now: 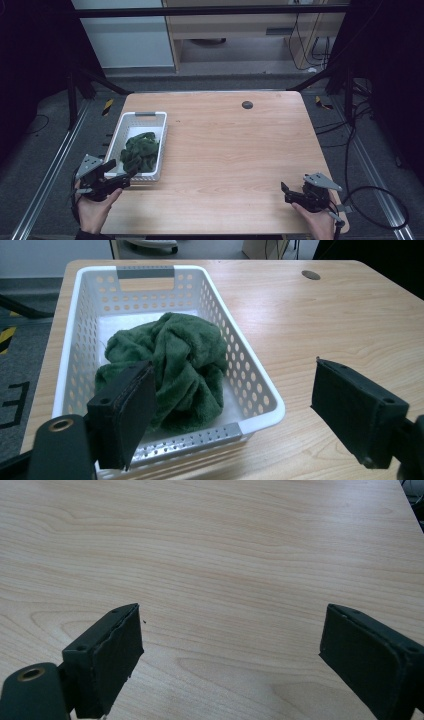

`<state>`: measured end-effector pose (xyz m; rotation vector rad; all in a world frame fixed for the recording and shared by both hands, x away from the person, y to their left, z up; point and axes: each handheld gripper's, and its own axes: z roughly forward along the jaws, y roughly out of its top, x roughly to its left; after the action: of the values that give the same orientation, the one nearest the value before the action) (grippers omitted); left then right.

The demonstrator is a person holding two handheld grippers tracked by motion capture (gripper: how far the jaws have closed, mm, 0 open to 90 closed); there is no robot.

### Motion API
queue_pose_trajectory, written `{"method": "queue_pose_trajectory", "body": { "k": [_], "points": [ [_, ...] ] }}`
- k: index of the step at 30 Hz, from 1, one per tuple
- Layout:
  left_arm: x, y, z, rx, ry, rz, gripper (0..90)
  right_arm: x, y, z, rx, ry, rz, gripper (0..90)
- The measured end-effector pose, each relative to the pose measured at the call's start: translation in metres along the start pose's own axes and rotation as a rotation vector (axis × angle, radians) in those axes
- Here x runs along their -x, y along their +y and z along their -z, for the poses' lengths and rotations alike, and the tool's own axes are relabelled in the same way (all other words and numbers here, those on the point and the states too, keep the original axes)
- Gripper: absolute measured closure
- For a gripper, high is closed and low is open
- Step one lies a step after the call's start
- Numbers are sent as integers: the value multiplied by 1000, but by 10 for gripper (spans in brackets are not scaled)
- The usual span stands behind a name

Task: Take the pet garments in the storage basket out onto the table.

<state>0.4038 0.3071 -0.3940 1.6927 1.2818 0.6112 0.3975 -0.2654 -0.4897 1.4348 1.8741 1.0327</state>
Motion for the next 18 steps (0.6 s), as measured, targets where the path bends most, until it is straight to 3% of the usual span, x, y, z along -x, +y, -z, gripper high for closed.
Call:
{"method": "queue_pose_trajectory", "body": {
  "k": [6,18],
  "points": [
    [-4,12,-3,2,17,-12,171,0,0,0,2,-1,4,100],
    [-14,20,-11,-2,32,13,168,1,1,0,8,1,5,98]
  ]
}}
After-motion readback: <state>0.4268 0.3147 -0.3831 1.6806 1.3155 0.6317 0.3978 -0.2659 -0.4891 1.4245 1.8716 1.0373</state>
